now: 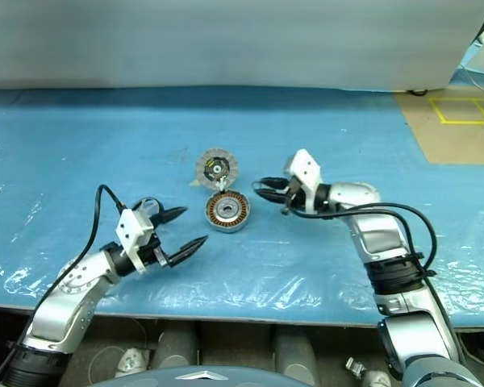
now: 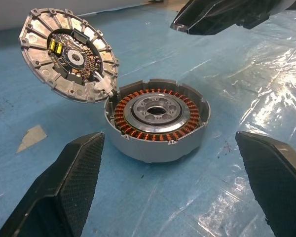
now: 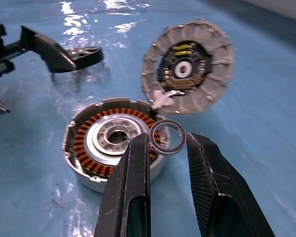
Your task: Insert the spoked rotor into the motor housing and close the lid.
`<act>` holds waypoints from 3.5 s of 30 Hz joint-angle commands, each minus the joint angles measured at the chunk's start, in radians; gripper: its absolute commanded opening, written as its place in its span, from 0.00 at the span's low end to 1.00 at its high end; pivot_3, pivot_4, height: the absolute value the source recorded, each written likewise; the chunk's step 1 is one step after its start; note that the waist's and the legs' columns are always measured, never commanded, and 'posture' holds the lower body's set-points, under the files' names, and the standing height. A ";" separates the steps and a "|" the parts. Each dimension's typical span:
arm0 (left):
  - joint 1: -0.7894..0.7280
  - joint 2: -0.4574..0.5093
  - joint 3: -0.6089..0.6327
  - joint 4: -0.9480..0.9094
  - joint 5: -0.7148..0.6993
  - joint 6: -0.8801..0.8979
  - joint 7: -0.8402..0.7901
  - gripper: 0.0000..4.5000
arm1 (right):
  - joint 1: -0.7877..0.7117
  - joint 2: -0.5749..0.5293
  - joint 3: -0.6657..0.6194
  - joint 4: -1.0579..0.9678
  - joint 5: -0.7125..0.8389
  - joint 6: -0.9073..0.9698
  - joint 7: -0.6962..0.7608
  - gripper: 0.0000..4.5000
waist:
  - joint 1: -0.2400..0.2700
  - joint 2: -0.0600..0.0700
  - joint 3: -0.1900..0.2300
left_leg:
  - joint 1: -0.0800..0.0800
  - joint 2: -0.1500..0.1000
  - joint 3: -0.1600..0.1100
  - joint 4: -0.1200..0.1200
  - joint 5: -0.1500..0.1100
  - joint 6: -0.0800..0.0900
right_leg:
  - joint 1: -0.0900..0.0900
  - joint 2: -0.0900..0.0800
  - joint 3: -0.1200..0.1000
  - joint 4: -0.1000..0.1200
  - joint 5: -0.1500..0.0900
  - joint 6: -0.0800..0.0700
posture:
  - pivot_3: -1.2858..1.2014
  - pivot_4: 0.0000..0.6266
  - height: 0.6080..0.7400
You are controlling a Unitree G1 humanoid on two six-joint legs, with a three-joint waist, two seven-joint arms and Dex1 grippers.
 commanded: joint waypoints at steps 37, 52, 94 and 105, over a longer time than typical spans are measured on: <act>0.025 -0.012 0.028 0.039 0.034 -0.120 0.022 1.00 | -0.165 0.121 0.209 0.212 -0.200 -0.099 0.028 0.15 | -0.004 0.000 0.000 | 0.000 0.000 0.000 0.000 0.000 0.000 | 0.000 0.000 0.000 0.001 0.000 0.000 | 0.52 0.24 1.00; 0.012 -0.016 0.014 0.044 0.037 -0.111 0.021 1.00 | -0.177 0.125 0.202 0.258 -0.210 -0.112 0.013 0.15 | -0.004 0.000 0.000 | 0.000 0.000 0.000 0.001 0.000 0.000 | 0.000 0.000 0.000 0.002 0.000 0.000 | 0.52 0.24 1.00; -0.016 -0.016 -0.011 0.028 0.035 -0.079 0.026 1.00 | -0.198 0.152 0.212 0.241 -0.246 -0.021 -0.027 0.15 | -0.004 0.000 -0.002 | 0.002 0.000 0.000 0.001 0.000 0.000 | 0.001 0.000 0.000 0.003 0.000 0.000 | 0.52 0.24 1.00; -0.022 -0.016 -0.018 0.031 0.036 -0.075 0.022 1.00 | -0.201 0.174 0.169 0.240 -0.207 0.015 -0.032 0.15 | -0.004 0.000 -0.002 | 0.001 0.000 0.000 0.002 0.000 -0.001 | 0.000 0.000 0.000 0.003 0.000 0.000 | 0.52 0.24 1.00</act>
